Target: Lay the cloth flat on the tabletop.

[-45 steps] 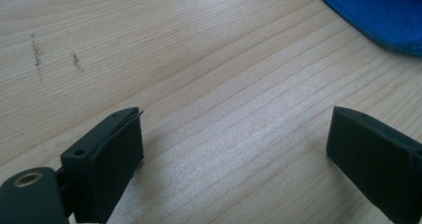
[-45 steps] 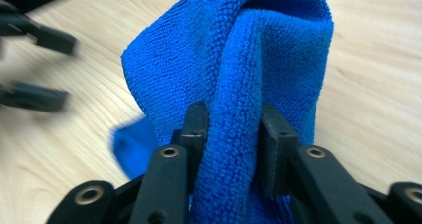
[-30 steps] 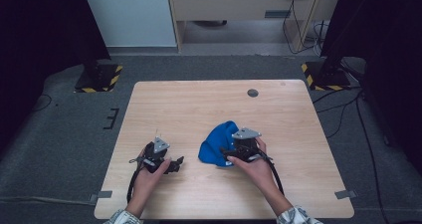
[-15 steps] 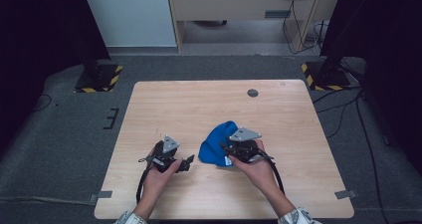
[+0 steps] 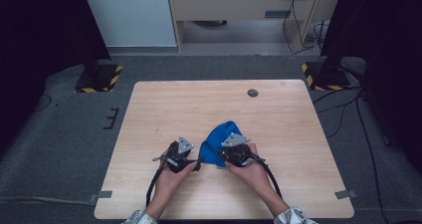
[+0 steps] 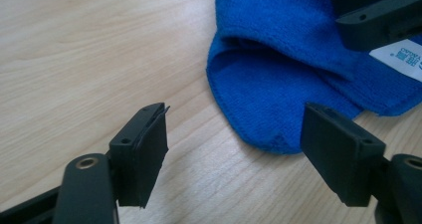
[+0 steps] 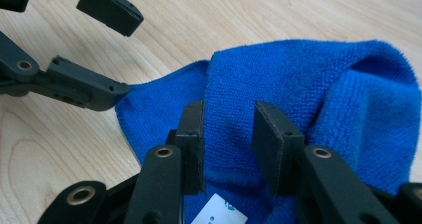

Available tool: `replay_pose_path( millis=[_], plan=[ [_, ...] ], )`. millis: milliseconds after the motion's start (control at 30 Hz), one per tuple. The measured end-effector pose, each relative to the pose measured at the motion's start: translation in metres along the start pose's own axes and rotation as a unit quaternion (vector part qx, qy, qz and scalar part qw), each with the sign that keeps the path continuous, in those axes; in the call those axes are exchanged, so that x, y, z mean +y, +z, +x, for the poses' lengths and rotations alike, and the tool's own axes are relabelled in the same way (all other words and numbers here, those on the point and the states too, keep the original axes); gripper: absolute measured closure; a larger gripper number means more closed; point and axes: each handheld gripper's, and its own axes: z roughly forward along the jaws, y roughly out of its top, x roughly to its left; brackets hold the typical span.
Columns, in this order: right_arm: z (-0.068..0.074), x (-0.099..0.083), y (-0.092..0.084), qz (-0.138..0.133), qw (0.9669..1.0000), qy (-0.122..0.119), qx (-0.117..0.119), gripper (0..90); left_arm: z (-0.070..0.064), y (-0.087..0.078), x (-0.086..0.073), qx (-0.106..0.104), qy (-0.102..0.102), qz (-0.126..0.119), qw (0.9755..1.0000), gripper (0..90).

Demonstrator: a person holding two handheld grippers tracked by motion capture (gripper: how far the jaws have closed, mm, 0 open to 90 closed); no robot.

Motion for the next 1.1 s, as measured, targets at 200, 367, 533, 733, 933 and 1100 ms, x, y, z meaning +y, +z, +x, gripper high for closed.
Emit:
replay_pose_path(
  millis=[200,367,533,733,933,1100],
  plan=[
    [-0.001,-0.004,0.003,0.007,0.9999,0.01,0.005,60.7,-0.002,0.004,-0.002,-0.014,-0.001,0.009,0.9999,31.9],
    [-0.001,-0.008,0.009,0.018,0.9997,0.017,0.008,53.2,-0.001,0.007,-0.004,-0.017,-0.002,0.013,0.9998,32.3],
    [0.001,-0.01,0.014,0.027,0.9994,0.018,0.012,49.8,0.0,0.009,-0.006,-0.019,-0.006,0.014,0.9997,33.4],
    [0.0,-0.013,0.016,0.033,0.9992,0.018,0.011,51.6,-0.001,0.008,-0.006,-0.017,-0.006,0.014,0.9997,34.7],
    [-0.001,-0.015,0.016,0.033,0.9992,0.021,0.01,58.0,-0.002,0.008,-0.006,-0.019,-0.002,0.014,0.9997,37.7],
    [-0.005,-0.017,0.015,0.026,0.999,0.034,0.008,71.5,-0.004,0.007,-0.006,-0.032,0.007,0.011,0.9994,48.1]
  ],
)
